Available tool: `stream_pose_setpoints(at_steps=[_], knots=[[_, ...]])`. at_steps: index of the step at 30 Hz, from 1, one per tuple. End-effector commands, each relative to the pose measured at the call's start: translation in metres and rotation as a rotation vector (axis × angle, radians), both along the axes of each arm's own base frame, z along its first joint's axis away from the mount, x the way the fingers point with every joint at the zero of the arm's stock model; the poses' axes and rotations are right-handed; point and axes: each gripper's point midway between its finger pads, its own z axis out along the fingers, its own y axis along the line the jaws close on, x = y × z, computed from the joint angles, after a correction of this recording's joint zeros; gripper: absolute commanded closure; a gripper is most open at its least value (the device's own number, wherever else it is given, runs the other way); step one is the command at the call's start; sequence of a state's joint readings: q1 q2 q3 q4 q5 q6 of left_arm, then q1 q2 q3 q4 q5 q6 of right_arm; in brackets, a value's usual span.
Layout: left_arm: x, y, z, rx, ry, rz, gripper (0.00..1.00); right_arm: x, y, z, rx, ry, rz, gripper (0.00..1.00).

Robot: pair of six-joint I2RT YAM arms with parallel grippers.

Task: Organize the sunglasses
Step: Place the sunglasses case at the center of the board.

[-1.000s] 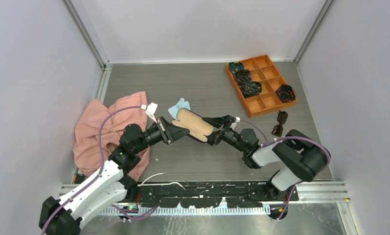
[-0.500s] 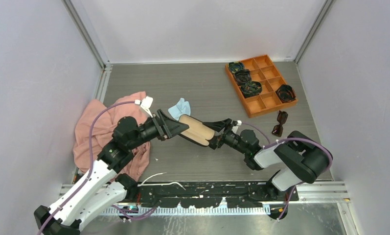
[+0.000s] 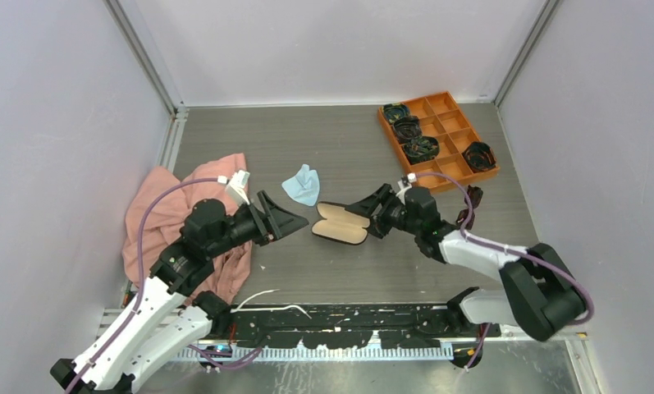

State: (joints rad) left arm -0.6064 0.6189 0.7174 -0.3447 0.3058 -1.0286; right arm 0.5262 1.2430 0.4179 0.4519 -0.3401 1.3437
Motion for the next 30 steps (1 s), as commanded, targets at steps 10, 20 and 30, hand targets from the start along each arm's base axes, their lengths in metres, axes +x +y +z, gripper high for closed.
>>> stream_pose_setpoints(at_steps=[10, 20, 30], knots=[[0.001, 0.000, -0.023, 0.062, 0.066, -0.004, 0.30, -0.010, -0.013, -0.077, -0.442, 0.054, 0.372, 0.29], [0.008, -0.001, -0.032, 0.148, 0.068, -0.020, 0.21, 0.013, -0.112, 0.018, -0.957, -0.111, 0.103, 0.00], [0.028, 0.004, -0.064, 0.442, 0.057, -0.072, 0.16, -0.036, -0.185, 0.055, -0.975, -0.149, -0.259, 0.00]])
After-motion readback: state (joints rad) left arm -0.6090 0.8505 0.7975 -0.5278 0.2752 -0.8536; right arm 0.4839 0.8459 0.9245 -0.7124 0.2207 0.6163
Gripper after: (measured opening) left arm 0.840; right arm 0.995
